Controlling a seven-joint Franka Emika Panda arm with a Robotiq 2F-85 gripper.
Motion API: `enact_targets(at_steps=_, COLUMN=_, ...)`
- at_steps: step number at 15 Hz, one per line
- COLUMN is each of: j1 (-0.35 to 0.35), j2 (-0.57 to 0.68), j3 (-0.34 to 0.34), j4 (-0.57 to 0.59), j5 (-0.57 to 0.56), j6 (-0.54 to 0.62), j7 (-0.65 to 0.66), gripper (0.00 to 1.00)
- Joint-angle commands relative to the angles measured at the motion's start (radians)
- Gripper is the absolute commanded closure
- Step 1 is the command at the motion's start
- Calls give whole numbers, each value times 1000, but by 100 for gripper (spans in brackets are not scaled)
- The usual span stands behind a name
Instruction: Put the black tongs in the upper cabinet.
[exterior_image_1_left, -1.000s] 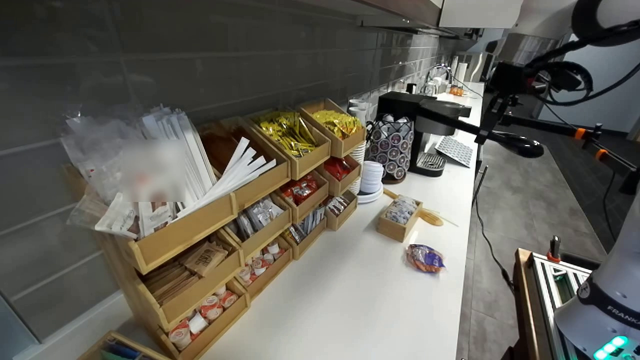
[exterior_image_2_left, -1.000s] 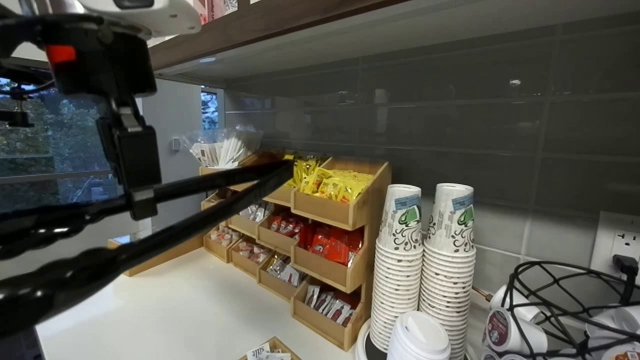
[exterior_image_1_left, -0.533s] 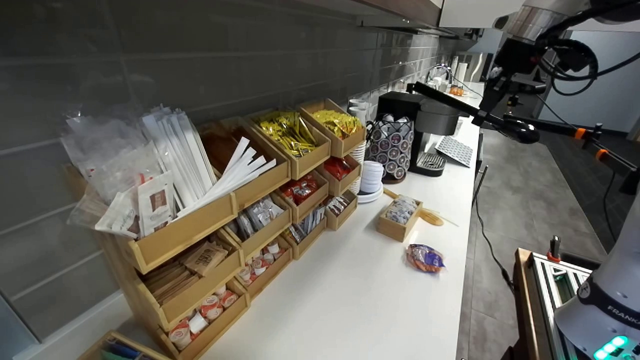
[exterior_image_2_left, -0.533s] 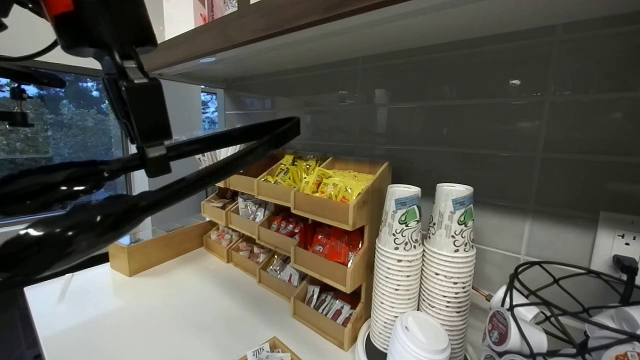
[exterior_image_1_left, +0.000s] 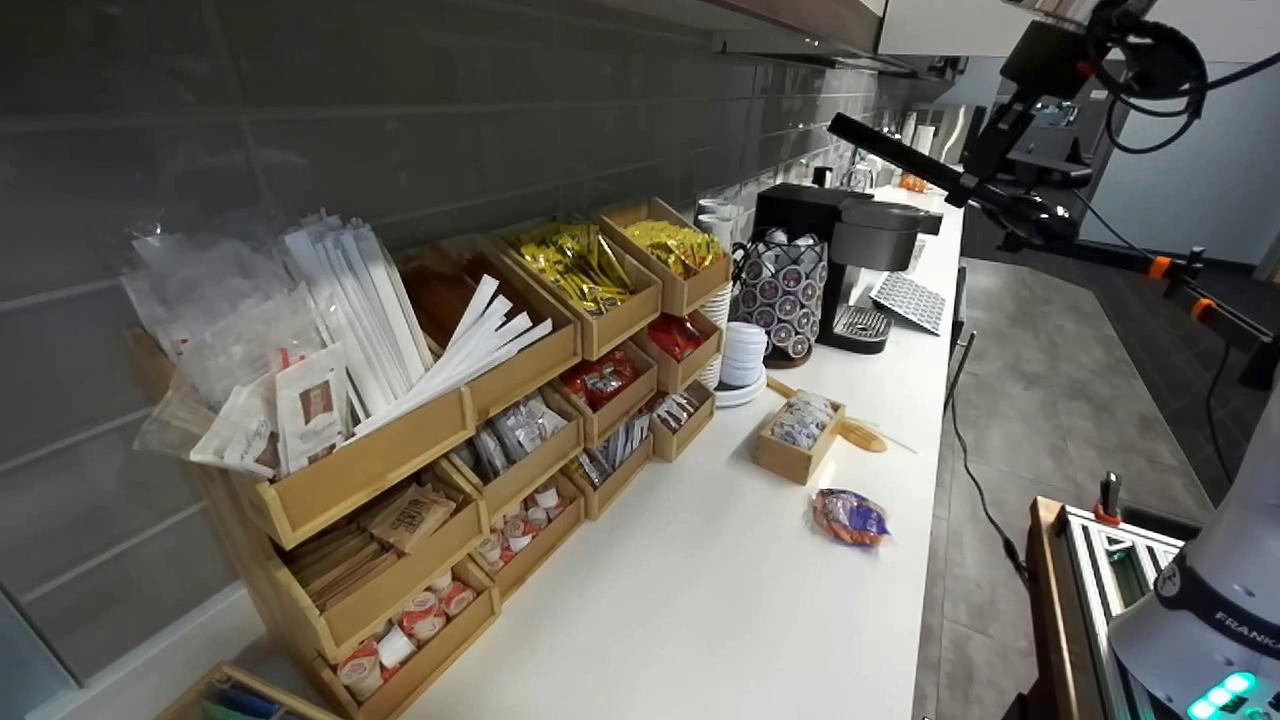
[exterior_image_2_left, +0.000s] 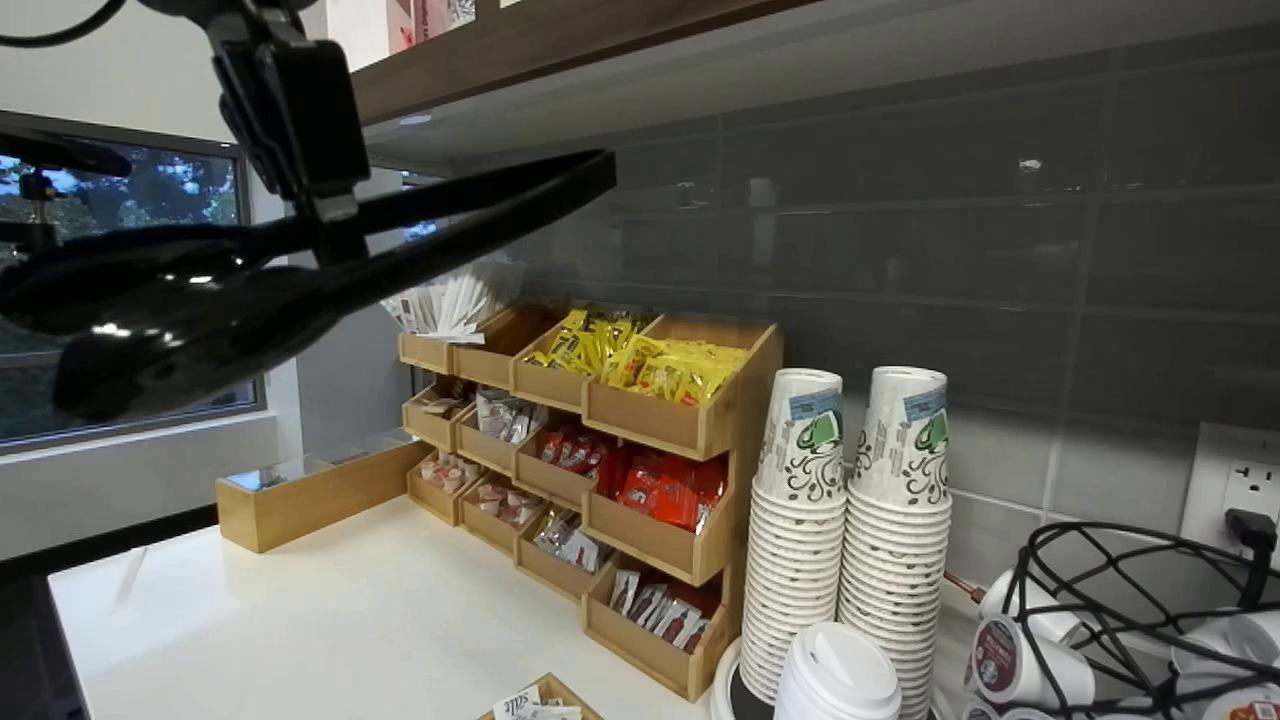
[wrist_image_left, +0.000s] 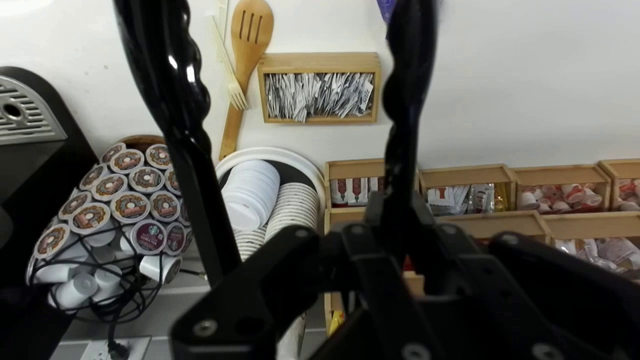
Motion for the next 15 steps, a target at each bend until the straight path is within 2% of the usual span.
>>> enact_targets(at_steps=1, j1=22, j2=45, j3=-22, j4=106, j5=15, j6=-70, j7=-44, gripper=96)
enact_targets(at_steps=4, j1=37, j2=64, j3=-37, j4=181, j5=20, j6=-135, j7=-83, gripper=96)
enact_targets(at_steps=9, j1=49, j2=94, j3=-57, j4=295, j5=25, j6=-326, j7=-130, gripper=96)
enact_targets(at_steps=15, j1=59, j2=87, j3=-86, j4=396, j5=56, j6=-385, j7=-159, gripper=96)
